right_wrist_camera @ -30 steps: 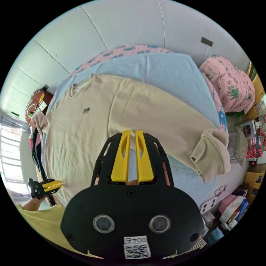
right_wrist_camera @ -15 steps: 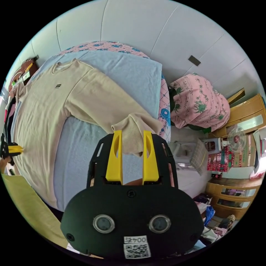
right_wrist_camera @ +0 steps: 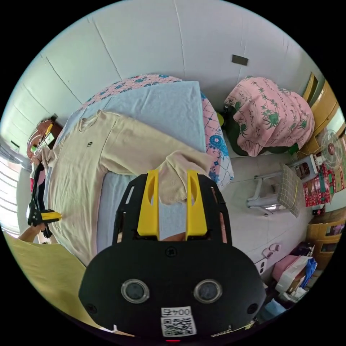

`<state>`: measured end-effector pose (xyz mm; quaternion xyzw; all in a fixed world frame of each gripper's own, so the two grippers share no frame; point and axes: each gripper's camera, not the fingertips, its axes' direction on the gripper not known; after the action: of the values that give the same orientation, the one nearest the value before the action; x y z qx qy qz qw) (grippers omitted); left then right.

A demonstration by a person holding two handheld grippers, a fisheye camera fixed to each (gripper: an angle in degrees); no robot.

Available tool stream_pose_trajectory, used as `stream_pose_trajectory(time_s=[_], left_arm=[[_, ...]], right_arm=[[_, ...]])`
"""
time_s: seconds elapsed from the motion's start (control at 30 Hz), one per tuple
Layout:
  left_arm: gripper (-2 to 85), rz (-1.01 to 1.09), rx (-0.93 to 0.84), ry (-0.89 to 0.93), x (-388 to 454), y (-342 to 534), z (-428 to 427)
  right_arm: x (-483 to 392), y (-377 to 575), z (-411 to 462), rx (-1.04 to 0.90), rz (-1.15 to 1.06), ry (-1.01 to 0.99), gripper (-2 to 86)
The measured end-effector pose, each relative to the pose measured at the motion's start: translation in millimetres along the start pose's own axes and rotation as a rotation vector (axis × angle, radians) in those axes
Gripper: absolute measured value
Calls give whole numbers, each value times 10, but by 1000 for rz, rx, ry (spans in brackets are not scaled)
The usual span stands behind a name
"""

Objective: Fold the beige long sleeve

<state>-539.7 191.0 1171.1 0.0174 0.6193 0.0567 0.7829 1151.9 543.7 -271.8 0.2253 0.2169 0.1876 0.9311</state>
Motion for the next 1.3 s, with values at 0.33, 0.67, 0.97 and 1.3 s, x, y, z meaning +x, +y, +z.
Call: stream_pose_trajectory(time_s=[0.33,0.67,0.97,1.3], left_arm=[[15,-6,-27,-5,28,-61,65],[15,-12,-44,4,40,-97,129],[13,-10,-43,17,52,-100,175],[13,-29,-28,35,76,-81,210]], right_arm=[[313,-193,483,-36,163,-92,167],[562,-171,541,-43,113,110,100],[1838,-28,325,-83,324,-403,43],[2803,277,-156,153,590,-976,44]])
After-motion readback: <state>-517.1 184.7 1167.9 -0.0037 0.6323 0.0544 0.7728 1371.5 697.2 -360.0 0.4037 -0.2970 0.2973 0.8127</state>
